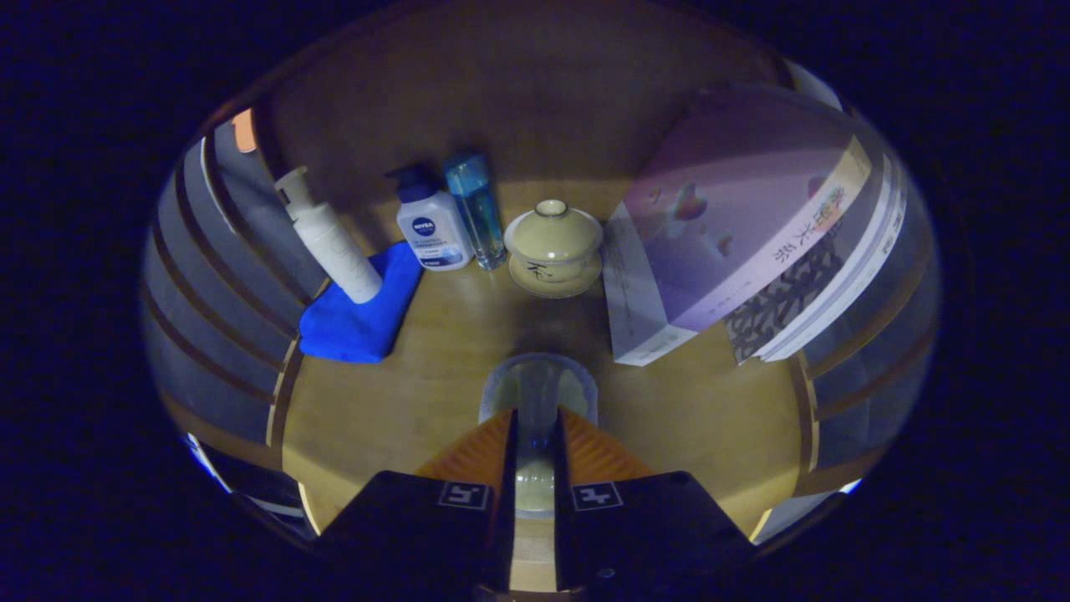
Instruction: Pull open the drawer, take out the items inside it, and place them on the countertop above the cabinet.
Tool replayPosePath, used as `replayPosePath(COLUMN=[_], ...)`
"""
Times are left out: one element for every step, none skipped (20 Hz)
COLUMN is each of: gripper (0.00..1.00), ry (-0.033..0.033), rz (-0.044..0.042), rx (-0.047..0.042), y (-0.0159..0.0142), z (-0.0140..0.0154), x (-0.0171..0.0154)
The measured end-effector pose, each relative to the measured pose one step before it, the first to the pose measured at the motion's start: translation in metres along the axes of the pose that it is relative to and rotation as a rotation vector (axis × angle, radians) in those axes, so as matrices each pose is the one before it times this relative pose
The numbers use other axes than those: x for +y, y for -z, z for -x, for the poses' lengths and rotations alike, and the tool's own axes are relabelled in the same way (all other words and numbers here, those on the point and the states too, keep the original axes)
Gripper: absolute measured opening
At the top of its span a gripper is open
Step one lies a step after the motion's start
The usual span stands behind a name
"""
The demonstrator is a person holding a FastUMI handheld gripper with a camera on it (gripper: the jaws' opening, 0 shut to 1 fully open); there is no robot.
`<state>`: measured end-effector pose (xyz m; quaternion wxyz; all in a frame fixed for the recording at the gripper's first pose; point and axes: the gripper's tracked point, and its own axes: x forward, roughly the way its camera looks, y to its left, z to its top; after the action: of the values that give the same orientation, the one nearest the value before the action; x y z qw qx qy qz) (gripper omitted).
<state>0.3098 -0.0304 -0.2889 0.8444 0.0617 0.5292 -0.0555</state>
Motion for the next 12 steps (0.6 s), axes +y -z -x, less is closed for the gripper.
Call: replayPosePath(gripper=[0.29, 0.34, 0.39, 0.44, 0.49, 0.51, 0.54, 0.56, 0.58, 0.61, 0.63, 0.66], ry=[-0.00831, -0.00479, -0.00185, -0.00409, -0.00132, 0.00321, -0.00146, -0.00507, -0.00928, -0.00853, -0.00608, -0.00534], rz=[0.00359, 0.01449, 0.01154, 0.00865, 0.00249, 0.00589, 0.00143, 0.00042, 0.00180, 0.00873, 0.00523, 0.00577], rx=[-0.00611, -0.00603, -0.01298, -0.01567, -0.02231, -0.01348, -0.01743, -0.00892, -0.01194, -0.00566, -0.01194, -0.01136], y=[0.00084, 0.00037, 0.00024, -0.00009, 0.00081, 0.00249, 0.00502, 0.00658, 0.00831, 0.01013, 0.00812, 0.00871], z=[0.00242, 0.00360, 0.00825, 0.00701, 0.00751, 0.00849, 0.00971, 0.00842, 0.00896, 0.00802, 0.00960, 0.00786], x=[0.00066, 0.00125, 0.00024, 0.00149, 0.00104, 0.00064, 0.00045, 0.00089, 0.00118, 0.00139, 0.00023, 0.00031])
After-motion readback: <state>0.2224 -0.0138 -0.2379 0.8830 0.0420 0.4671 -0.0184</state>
